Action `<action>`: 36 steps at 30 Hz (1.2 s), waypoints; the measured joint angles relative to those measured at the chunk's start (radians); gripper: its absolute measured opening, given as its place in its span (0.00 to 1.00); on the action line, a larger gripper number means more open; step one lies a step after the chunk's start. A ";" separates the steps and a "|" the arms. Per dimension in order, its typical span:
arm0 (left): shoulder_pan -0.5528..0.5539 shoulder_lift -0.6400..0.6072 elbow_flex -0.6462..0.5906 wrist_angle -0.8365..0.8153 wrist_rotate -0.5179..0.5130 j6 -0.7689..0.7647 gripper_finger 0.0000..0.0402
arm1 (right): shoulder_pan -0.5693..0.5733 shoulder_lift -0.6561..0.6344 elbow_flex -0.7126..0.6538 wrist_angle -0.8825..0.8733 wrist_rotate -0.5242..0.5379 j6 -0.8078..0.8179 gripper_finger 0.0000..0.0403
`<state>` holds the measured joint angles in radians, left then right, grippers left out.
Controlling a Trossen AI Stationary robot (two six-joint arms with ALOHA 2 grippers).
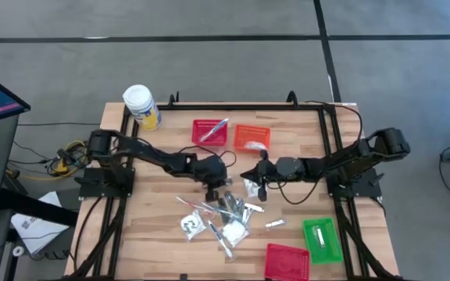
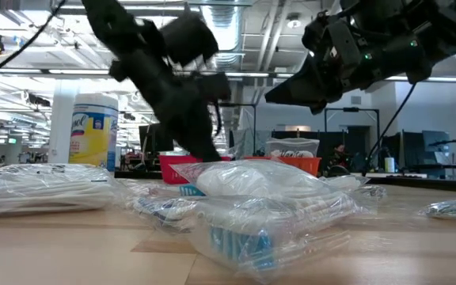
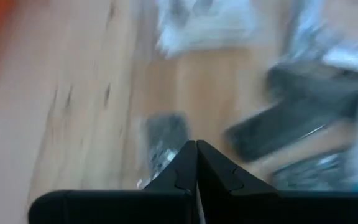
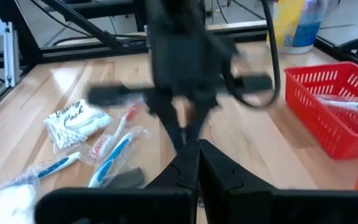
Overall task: Pick & Place Travel size toiletries
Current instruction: Put the black hair comb into the bottom red bin
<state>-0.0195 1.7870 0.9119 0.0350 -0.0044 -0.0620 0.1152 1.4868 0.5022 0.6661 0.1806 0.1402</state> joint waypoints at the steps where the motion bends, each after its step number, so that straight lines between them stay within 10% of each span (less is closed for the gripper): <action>1: -0.009 -0.026 -0.004 -0.013 0.000 -0.001 0.00 | -0.001 0.000 0.000 -0.004 0.000 0.000 0.00; 14: -0.029 -0.153 -0.110 -0.253 0.135 -0.238 0.00 | -0.001 0.002 0.000 -0.029 0.000 0.026 0.01; 27: 0.040 -0.153 -0.180 -0.242 0.125 -0.337 0.00 | -0.014 0.006 0.041 -0.094 -0.026 0.029 0.51; 36: 0.098 -0.100 -0.208 -0.091 0.134 -0.267 0.00 | -0.023 0.006 0.041 -0.090 -0.025 0.029 0.56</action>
<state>0.0780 1.6868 0.7044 -0.0555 0.1296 -0.3292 0.0926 1.4933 0.5434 0.5758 0.1561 0.1691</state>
